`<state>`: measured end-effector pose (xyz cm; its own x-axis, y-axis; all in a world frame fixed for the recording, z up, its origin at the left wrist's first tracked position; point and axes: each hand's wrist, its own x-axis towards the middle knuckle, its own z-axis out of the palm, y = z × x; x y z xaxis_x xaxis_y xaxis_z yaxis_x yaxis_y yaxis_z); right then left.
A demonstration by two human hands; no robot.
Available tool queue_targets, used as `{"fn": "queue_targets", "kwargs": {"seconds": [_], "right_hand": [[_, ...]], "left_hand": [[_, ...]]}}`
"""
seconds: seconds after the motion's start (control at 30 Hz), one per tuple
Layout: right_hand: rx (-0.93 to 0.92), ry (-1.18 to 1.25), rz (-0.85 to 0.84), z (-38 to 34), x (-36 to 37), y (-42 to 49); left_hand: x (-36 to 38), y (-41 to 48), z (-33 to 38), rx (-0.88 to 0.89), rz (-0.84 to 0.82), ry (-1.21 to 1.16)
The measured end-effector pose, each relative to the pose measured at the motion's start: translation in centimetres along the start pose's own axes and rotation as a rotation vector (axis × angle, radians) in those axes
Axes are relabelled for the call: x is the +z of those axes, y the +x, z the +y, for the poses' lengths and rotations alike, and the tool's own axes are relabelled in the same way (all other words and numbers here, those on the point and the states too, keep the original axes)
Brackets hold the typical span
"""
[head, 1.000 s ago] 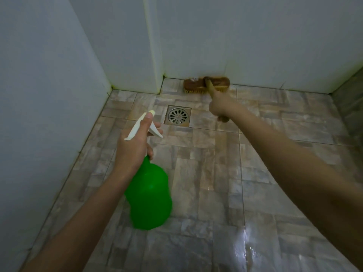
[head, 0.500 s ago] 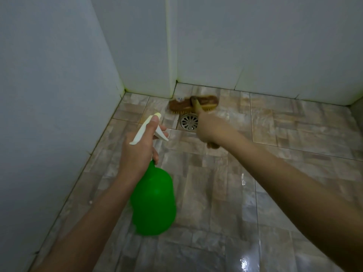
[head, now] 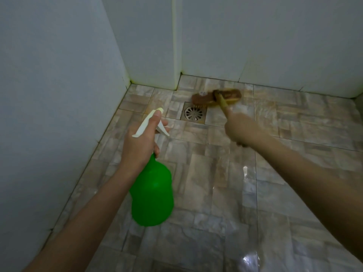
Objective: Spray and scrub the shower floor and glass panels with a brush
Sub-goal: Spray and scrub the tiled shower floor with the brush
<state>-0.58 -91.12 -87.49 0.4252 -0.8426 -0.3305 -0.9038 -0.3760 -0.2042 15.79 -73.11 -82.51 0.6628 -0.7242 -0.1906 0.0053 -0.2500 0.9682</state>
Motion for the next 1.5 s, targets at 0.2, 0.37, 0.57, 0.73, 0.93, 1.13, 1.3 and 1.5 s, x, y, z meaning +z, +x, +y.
{"fn": "queue_targets", "kwargs": {"seconds": [0.2,0.37,0.57,0.73,0.93,1.13,1.3,1.5], "right_hand": [[-0.02,0.043,-0.122,-0.6,-1.3,-3.7],[-0.086,0.024,-0.1,0.9,-1.1,-2.7],[0.05,0.042,-0.156,4.2,-3.0,-4.9],[0.029,-0.003,-0.142,7.8,-3.1,-8.1],[0.211,0.016,-0.076,12.7,-5.7,-6.2],[0.301,-0.012,-0.042,14.6,-4.9,-7.4],[0.25,-0.019,-0.024,16.8,-8.2,-3.2],[0.175,-0.016,-0.012,15.9,-6.1,-3.8]], "left_hand": [[0.4,-0.7,0.2,-0.038,-0.04,-0.001],[1.4,-1.5,0.3,-0.017,-0.079,0.01],[2.8,-2.9,0.4,-0.007,-0.145,-0.013],[5.2,-4.2,0.7,-0.037,-0.232,-0.008],[9.9,-5.5,2.6,-0.065,-0.357,-0.011],[13.8,-5.3,3.3,-0.066,-0.358,-0.08],[15.5,-5.4,3.3,-0.018,-0.352,-0.07],[17.0,-4.5,3.0,0.03,-0.446,0.043]]}}
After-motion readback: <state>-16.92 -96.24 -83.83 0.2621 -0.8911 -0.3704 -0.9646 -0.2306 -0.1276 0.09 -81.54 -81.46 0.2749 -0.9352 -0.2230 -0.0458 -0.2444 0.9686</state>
